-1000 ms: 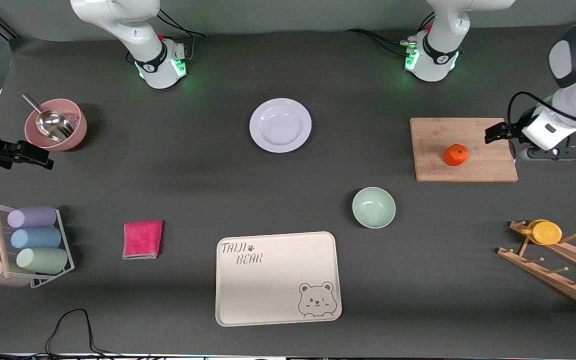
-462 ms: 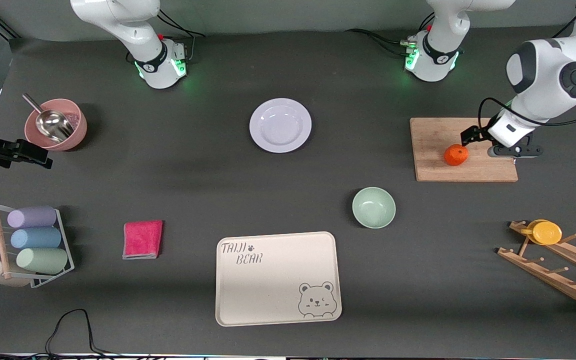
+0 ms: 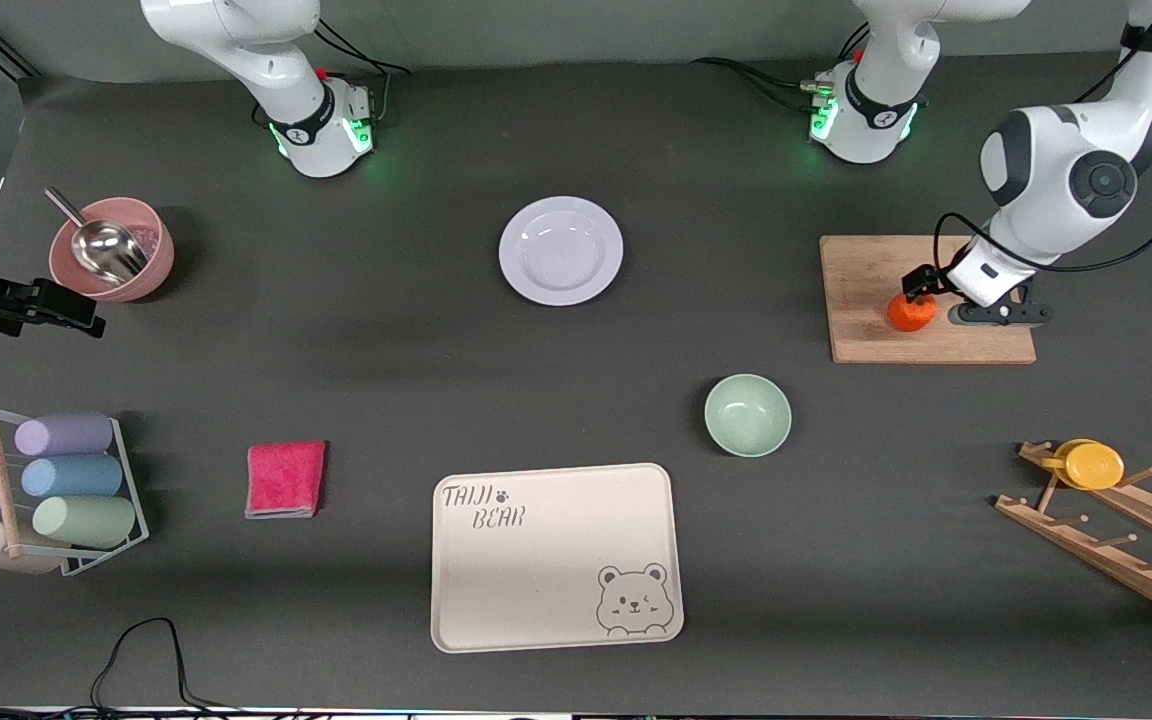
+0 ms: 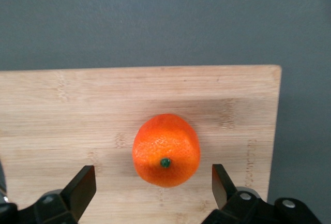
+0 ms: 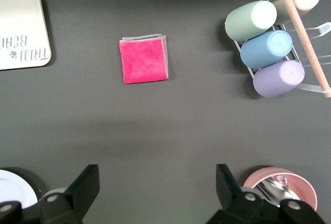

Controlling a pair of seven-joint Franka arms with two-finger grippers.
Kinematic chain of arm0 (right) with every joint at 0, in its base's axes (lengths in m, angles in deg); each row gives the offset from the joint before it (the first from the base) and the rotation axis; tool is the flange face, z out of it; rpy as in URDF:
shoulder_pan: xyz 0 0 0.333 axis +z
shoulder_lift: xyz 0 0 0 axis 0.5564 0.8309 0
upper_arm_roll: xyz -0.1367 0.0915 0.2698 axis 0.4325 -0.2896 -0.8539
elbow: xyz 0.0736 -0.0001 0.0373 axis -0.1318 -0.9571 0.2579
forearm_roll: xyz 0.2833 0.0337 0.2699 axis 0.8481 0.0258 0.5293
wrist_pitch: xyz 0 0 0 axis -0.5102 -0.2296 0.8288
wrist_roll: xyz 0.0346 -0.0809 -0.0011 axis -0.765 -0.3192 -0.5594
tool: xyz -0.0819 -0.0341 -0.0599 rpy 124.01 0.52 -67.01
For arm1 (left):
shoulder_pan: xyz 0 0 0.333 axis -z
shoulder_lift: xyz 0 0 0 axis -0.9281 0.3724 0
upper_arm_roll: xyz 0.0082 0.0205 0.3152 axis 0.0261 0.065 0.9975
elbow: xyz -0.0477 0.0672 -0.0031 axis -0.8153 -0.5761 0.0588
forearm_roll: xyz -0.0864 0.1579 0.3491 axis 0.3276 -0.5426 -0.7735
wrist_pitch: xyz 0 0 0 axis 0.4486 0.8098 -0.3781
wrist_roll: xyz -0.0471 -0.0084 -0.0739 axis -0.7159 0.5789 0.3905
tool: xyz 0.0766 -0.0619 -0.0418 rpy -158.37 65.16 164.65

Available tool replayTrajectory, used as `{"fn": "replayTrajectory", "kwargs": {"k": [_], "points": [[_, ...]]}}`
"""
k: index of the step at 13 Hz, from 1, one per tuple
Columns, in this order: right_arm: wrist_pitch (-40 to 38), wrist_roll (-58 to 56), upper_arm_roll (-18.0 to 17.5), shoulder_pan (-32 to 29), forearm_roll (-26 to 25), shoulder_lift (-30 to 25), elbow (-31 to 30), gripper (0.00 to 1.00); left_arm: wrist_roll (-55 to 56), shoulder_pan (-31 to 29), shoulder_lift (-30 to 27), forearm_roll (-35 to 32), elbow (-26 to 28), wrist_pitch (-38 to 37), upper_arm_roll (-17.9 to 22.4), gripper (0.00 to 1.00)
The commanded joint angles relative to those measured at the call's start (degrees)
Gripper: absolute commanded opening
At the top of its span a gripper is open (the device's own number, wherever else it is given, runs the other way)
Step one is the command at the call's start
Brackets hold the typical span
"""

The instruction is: Place orange and plate with both arms

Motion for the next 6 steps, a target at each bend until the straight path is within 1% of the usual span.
{"fn": "replayTrajectory", "kwargs": {"k": [1,3,6], "points": [[1.18,-0.12,-0.05,0.58,-1.41,-0.65,-1.09,1.00,0.01,-0.03,2.67,0.52,0.70,3.03,-0.84,1.00],[2.50,-0.12,-0.05,0.58,-0.98,-1.17,-3.01,1.00,0.01,-0.03,4.34,0.52,1.49,5.23,-0.93,1.00],[6.09,0.06,-0.40,0.75,-0.19,-4.24,-8.89,1.00,-0.07,-0.03,5.93,0.44,2.29,7.70,-1.02,1.00]]}}
